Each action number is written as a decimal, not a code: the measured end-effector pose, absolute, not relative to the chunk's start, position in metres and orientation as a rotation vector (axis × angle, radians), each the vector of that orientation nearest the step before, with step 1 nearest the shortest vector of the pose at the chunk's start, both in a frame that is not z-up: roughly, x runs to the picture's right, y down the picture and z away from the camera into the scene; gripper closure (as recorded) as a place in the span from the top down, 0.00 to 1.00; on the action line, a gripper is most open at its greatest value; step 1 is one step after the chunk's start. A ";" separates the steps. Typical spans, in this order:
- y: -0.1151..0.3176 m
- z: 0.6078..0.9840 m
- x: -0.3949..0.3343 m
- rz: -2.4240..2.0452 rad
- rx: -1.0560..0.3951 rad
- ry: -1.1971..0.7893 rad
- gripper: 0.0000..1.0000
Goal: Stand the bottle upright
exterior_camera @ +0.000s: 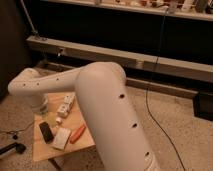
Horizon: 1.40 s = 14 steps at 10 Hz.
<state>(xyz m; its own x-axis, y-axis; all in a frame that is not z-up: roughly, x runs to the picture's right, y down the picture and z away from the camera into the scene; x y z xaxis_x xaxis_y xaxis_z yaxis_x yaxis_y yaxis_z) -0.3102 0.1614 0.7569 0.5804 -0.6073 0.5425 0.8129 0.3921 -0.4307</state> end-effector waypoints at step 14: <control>0.146 0.794 -0.319 -1.392 -0.457 -0.389 0.65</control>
<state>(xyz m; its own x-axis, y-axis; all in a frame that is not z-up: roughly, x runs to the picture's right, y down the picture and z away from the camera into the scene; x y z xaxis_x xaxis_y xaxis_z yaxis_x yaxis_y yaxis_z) -0.3186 0.1463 0.7939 0.1405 -0.8440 0.5177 0.9901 0.1167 -0.0783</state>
